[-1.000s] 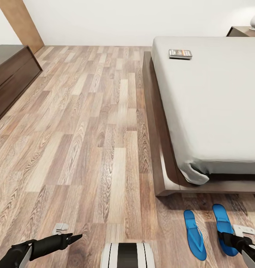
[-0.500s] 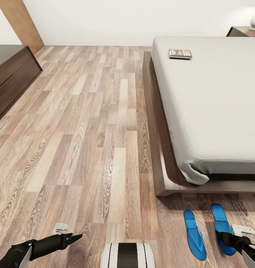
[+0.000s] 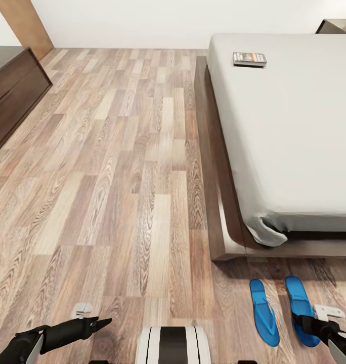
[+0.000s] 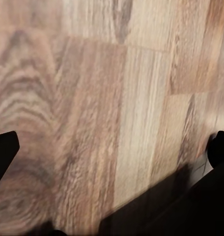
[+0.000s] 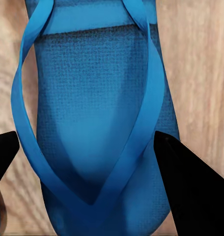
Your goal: In the bedroom, move the book from the bed onto either nightstand, and place the two sandals side by side next to the bed.
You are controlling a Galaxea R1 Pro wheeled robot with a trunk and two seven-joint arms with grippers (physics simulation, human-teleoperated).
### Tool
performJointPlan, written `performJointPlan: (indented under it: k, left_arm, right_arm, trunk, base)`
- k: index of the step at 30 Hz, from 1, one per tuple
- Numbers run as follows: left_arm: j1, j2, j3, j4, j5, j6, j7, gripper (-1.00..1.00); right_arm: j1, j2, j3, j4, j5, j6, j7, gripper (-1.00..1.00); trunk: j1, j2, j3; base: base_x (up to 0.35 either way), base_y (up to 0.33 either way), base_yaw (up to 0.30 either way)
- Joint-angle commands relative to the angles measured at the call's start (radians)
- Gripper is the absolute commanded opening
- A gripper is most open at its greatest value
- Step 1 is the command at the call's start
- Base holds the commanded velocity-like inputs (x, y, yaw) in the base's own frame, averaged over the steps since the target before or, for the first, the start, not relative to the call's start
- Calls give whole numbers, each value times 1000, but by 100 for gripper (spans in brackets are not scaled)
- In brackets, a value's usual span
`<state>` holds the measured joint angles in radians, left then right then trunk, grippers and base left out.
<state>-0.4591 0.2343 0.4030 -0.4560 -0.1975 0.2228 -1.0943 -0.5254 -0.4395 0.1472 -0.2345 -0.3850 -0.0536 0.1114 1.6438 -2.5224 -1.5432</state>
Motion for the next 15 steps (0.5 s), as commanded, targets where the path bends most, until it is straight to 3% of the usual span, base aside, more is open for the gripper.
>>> performJointPlan:
  k: [1, 3, 5, 7, 15]
  left_arm:
    - [-1, -1, 9, -1, -8, 10, -7, 100]
    - [-1, -1, 9, -1, -8, 10, -7, 100]
    - [-1, -1, 10, -1, -8, 10, -7, 100]
    - [-1, -1, 9, -1, -8, 11, -7, 100]
    - [-1, -1, 9, -1, -8, 10, -7, 100]
  right_arm:
    - [-1, -1, 8, 0, -12, 0, 6, -100]
    - [-1, -1, 7, -1, -12, 4, 57, -100]
    - [-1, -1, 6, -1, -13, 7, 163, -100]
    - [-1, -1, 5, 0, -14, 7, 221, -100]
    - [-1, -1, 5, -2, -14, 5, 244, -100]
  trunk:
    - [0, 0, -1]
    - [0, 0, -1]
    - [0, 0, -1]
    - [0, 0, -1]
    - [0, 0, -1]
  base:
    - [0, 0, 0]
    - [0, 0, 0]
    - [0, 0, 0]
    - [0, 0, 0]
    - [0, 0, 0]
